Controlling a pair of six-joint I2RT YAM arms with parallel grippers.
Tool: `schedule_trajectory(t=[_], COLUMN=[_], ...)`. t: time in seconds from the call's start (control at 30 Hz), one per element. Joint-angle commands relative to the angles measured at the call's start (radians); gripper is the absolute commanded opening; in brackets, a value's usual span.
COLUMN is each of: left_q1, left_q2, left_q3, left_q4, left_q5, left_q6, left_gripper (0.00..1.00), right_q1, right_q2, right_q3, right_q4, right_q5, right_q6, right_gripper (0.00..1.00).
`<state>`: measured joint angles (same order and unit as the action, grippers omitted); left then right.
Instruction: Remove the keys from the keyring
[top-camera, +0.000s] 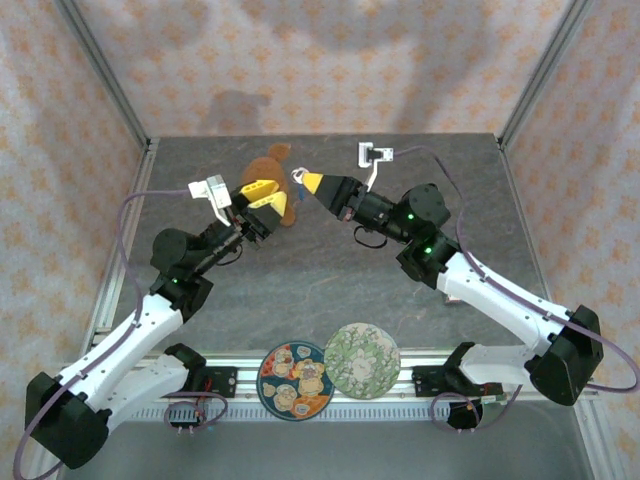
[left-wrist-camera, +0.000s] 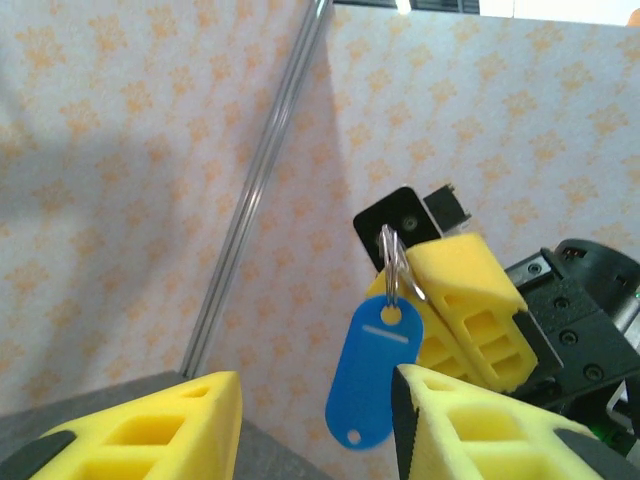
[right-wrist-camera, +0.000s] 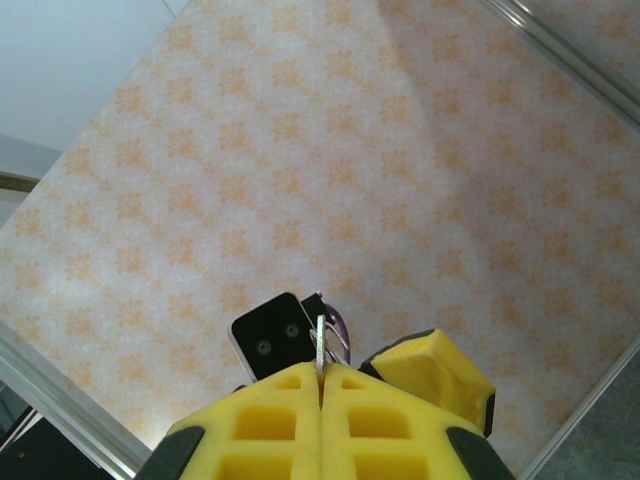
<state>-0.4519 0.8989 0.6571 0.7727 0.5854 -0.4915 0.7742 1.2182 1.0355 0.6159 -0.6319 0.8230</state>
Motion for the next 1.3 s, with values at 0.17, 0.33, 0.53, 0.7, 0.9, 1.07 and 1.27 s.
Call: schedule_trajectory(t=[0.17,0.33,0.53,0.7,0.9,1.07,1.27], left_q1=[-0.007,-0.008,-0.008,-0.008,-0.008,-0.008,-0.007], left_q2=[0.044,0.061,0.074,0.083,0.101,0.106,0.095], left_q3=[0.053,0.074,0.095,0.111,0.127,0.141,0.153], left_q4=[0.101,0.106,0.105,0.082,0.078,0.059,0.004], left_q5=[0.049,0.079,0.096,0.111,0.134,0.149,0.153], left_q6=[-0.036,-0.048,-0.048,-0.049,-0.048,-0.049,-0.035], left_gripper=[0.4,0.37,0.4,0.34,0.17,0.01,0.0], right_q1=[0.014,0.015,0.016,0.016,0.016,0.015,0.016], right_q2=[0.009,0.006,0.008,0.006,0.003,0.0,-0.009], right_q3=[0.015,0.018,0.026,0.026,0.027,0.024,0.023], right_q4=[0.044,0.029,0.019,0.019,0.018,0.015,-0.006], right_q5=[-0.032,-0.032,-0.037,-0.038,-0.038,-0.041,-0.044], right_q6=[-0.017,-0.031,-0.039,-0.041,-0.046,-0.05,-0.067], right_gripper=[0.0,0.0,0.0,0.0,0.0,0.0,0.0])
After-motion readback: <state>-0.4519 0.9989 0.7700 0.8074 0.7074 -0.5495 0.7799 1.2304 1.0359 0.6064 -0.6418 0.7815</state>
